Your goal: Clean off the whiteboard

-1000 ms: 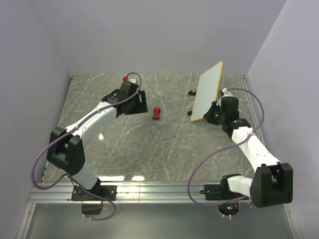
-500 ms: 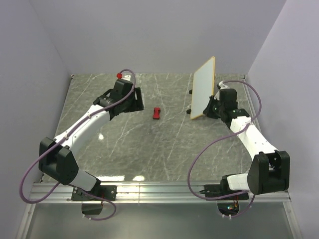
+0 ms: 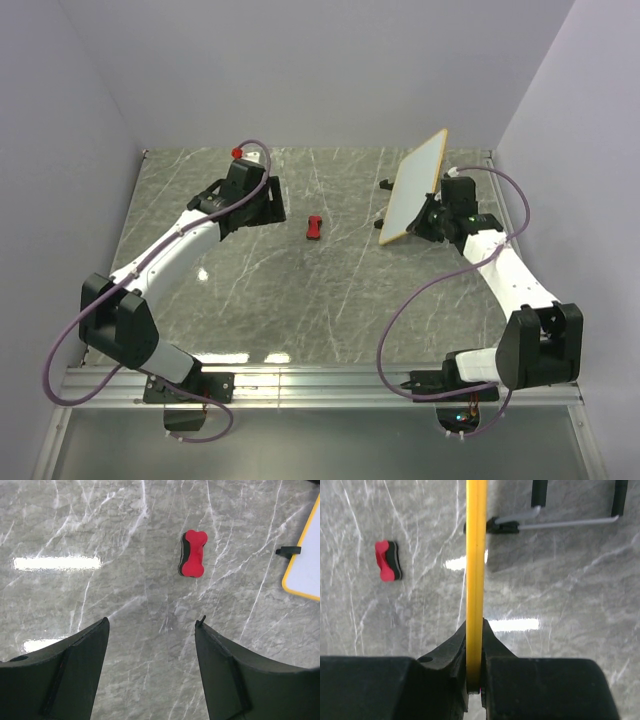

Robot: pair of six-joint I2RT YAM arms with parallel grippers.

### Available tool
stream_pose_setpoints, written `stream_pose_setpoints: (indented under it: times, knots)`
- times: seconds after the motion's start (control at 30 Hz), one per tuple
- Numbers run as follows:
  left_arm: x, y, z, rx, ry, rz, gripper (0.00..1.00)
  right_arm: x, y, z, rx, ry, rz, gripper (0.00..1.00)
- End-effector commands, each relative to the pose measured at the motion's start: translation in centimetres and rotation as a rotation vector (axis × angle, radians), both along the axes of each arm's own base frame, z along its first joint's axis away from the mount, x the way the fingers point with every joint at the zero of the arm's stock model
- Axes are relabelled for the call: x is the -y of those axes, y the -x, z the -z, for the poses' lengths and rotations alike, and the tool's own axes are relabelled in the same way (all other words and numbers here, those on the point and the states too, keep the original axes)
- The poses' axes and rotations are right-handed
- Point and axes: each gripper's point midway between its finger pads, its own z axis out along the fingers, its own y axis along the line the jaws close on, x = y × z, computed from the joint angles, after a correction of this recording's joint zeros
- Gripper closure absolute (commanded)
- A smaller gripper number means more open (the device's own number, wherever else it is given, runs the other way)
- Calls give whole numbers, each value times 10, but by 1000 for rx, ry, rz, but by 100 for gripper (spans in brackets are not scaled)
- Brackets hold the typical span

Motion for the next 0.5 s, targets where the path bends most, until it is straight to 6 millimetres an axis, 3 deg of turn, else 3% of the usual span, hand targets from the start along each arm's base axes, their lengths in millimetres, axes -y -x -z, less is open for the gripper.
stream_pose_setpoints:
  times: [0.0, 0.17, 0.43, 0.47]
  knots:
    - [8, -14, -17, 57, 28, 15, 26, 7, 14, -7, -50, 64, -37, 100]
    - [11, -17, -14, 52, 35, 22, 26, 17, 22, -18, -54, 102, -49, 100]
    - [14, -22, -13, 52, 37, 29, 26, 22, 26, -8, -134, 94, -27, 100]
    - [15, -23, -13, 52, 37, 29, 26, 24, 23, -8, -132, 89, -17, 96]
